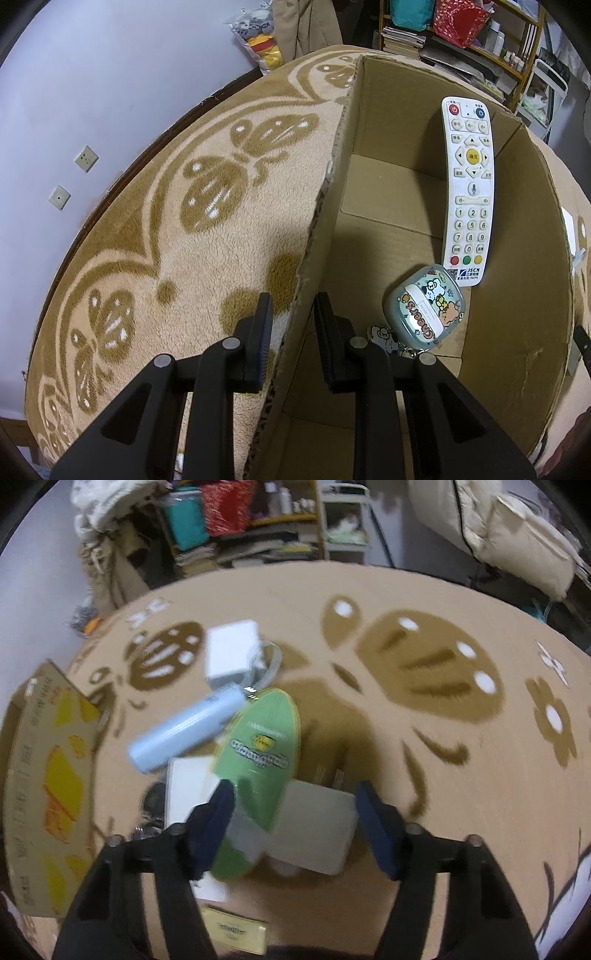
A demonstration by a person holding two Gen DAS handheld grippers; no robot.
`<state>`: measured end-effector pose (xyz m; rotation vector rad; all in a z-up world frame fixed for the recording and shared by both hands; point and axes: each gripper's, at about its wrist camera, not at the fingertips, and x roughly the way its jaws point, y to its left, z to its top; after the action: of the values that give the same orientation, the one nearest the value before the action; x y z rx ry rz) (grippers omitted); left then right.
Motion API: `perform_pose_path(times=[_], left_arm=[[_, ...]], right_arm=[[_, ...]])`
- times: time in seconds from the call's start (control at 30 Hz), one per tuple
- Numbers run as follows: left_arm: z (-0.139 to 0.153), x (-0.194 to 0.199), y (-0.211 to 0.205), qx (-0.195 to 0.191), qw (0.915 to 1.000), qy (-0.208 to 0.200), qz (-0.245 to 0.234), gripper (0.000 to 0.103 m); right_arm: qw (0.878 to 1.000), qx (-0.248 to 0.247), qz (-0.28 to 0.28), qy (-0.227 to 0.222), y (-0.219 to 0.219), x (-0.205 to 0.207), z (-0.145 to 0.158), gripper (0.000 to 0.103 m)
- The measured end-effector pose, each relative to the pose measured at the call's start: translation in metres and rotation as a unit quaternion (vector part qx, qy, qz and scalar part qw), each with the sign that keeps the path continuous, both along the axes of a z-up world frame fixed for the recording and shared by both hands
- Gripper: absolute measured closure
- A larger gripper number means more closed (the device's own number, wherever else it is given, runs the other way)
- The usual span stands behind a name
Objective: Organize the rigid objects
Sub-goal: 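Move the right gripper back to the items and grasp the white square pad, then carry the white square pad into the box and release it with the right gripper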
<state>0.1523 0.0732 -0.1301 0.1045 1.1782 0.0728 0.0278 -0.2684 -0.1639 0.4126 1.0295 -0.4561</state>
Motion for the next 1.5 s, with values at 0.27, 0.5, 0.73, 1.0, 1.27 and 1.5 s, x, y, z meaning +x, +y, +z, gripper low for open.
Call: perform_pose_path(times=[0.27,0.5,0.73,1.0,1.27,1.5], left_arm=[[0.000,0.000,0.001,0.001,1.0000,-0.001,-0.001,0.080],[0.001,0.000,0.000,0.001,1.0000,0.000,-0.001,0.080],[0.000,0.000,-0.002,0.003,1.0000,-0.001,-0.001,0.080],[0.000,-0.001,-0.002,0.004,1.0000,-0.001,-0.001,0.080],[0.000,-0.001,-0.003,0.005,1.0000,-0.002,-0.002,0.080],[0.000,-0.001,-0.003,0.005,1.0000,-0.002,-0.002,0.080]], right_arm=[[0.999,0.037,-0.026,0.021,-0.010,-0.007,-0.018,0.034],[0.999,0.027,-0.023,0.024,-0.005,-0.008,-0.018,0.049],[1.000,-0.009,-0.013,0.008,0.003,-0.001,-0.005,0.050],[0.999,-0.022,0.024,-0.042,0.021,0.017,0.027,0.050],[0.991,-0.003,0.087,-0.104,0.066,0.051,0.061,0.050],[0.980,0.019,0.128,-0.154,0.107,0.068,0.085,0.050]])
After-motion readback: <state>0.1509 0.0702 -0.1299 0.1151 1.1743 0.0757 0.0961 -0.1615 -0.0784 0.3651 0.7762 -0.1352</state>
